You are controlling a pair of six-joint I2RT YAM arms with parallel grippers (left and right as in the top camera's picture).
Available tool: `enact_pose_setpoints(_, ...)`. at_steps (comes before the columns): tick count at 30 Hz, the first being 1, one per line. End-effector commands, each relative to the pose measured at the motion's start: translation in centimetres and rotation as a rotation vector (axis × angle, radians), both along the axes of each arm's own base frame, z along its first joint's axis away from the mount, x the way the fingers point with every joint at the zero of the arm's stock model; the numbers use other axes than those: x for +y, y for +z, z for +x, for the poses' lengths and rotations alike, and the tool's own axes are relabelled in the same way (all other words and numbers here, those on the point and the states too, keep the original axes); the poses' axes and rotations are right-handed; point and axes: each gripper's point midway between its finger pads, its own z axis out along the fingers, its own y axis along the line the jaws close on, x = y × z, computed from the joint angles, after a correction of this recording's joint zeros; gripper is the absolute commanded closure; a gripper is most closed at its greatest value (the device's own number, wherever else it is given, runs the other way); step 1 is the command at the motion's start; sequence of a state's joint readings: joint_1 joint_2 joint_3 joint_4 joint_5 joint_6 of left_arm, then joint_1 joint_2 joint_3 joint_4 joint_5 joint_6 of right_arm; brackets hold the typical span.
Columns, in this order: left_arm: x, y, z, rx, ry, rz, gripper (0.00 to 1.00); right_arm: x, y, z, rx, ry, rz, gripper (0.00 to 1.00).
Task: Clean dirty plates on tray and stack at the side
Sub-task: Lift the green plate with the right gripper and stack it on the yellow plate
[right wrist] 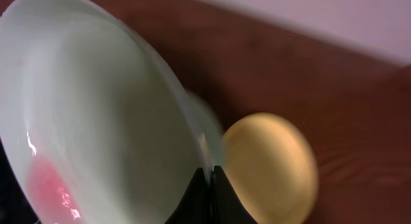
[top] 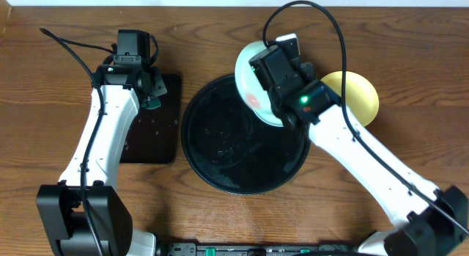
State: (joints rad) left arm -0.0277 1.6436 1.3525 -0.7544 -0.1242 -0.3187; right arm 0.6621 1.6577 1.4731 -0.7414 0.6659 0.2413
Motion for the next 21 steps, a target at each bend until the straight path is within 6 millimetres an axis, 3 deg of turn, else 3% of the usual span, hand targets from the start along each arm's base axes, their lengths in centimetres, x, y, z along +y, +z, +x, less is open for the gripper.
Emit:
enact_pose_setpoints(1, 0.1, -0.1, 0.0, -0.001, 0.018, -0.011, 0.92, -0.7, 5.5, -0.7, -0.172, -0.026, -0.146, 0.99)
enact_pose_setpoints(4, 0.1, -0.1, 0.0, -0.001, 0.018, -0.011, 0.92, 1.2, 6.3, -1.3, -0.191, 0.044, -0.172, 0.99)
enact_pose_setpoints(9, 0.1, -0.1, 0.0, -0.002, 0.018, -0.011, 0.92, 1.7, 8.4, -2.5, -0.294, -0.012, -0.249, 0.99)
enact_pose_setpoints(16, 0.1, -0.2, 0.0, -0.001, 0.018, -0.011, 0.92, -0.5, 12.2, -3.7, -0.443, -0.196, -0.385, 0.99)
enact_pose_setpoints(21, 0.1, -0.2, 0.0, 0.000, 0.018, -0.011, 0.92, -2.2, 13.8, -4.5, -0.500, -0.311, -0.445, 0.99)
